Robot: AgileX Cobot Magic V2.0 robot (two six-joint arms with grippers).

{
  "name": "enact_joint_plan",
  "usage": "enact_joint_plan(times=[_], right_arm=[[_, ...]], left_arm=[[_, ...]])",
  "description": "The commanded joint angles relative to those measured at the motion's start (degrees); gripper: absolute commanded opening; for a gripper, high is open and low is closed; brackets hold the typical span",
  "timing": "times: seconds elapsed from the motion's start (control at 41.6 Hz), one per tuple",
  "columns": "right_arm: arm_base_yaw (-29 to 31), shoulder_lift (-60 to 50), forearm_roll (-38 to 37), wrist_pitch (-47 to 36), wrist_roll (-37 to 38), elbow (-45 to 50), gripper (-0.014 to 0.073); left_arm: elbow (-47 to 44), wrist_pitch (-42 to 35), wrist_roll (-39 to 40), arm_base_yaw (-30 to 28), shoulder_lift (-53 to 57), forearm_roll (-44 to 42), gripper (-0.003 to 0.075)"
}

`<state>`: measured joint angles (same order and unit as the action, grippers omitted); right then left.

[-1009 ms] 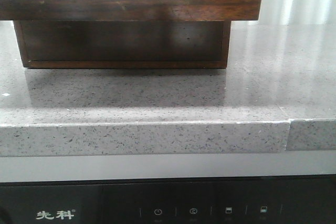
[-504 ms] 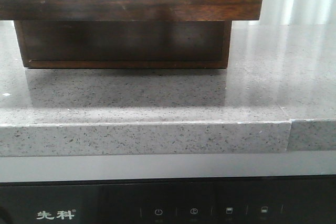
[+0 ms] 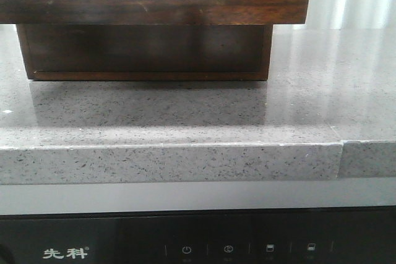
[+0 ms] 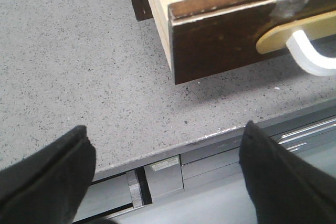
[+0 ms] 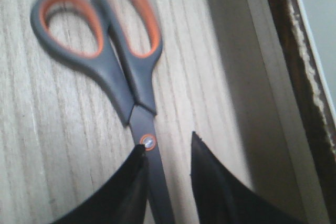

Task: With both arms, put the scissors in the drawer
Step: 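Raise the right gripper out of the drawer and back away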

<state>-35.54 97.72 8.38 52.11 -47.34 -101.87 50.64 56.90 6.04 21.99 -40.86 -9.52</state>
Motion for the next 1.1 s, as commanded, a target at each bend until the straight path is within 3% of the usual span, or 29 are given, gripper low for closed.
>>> enact_joint_plan(times=[0.0, 0.096, 0.312, 0.649, 0.889, 1.081], right_arm=[[0.02, -2.77, -0.01, -3.19, 0.14, -1.65, 0.035], [0.02, -2.77, -0.08, -3.45, 0.5, -1.65, 0.0409], [0.08, -6.45, -0.46, -2.72, 5.42, -1.65, 0.0402], [6.3, -18.4, -0.6, 6.74, 27.83, -0.13, 0.0402], [14.6, -30.25, -0.6, 6.09, 36.65, 13.2, 0.0402], [17.97, -40.75, -1.79, 6.67, 36.85, 24.05, 0.0402]], left_arm=[[1.89, -3.62, 0.61, 0.49, -0.26, -0.57, 0.0544], [1.89, -3.62, 0.61, 0.49, -0.26, -0.57, 0.0544], [1.89, -3.62, 0.61, 0.49, -0.26, -0.57, 0.0544], [1.89, -3.71, 0.61, 0.49, -0.26, -0.57, 0.0544], [1.89, -3.71, 0.61, 0.49, -0.26, -0.57, 0.0544], [1.89, -3.71, 0.61, 0.49, -0.26, -0.57, 0.0544]])
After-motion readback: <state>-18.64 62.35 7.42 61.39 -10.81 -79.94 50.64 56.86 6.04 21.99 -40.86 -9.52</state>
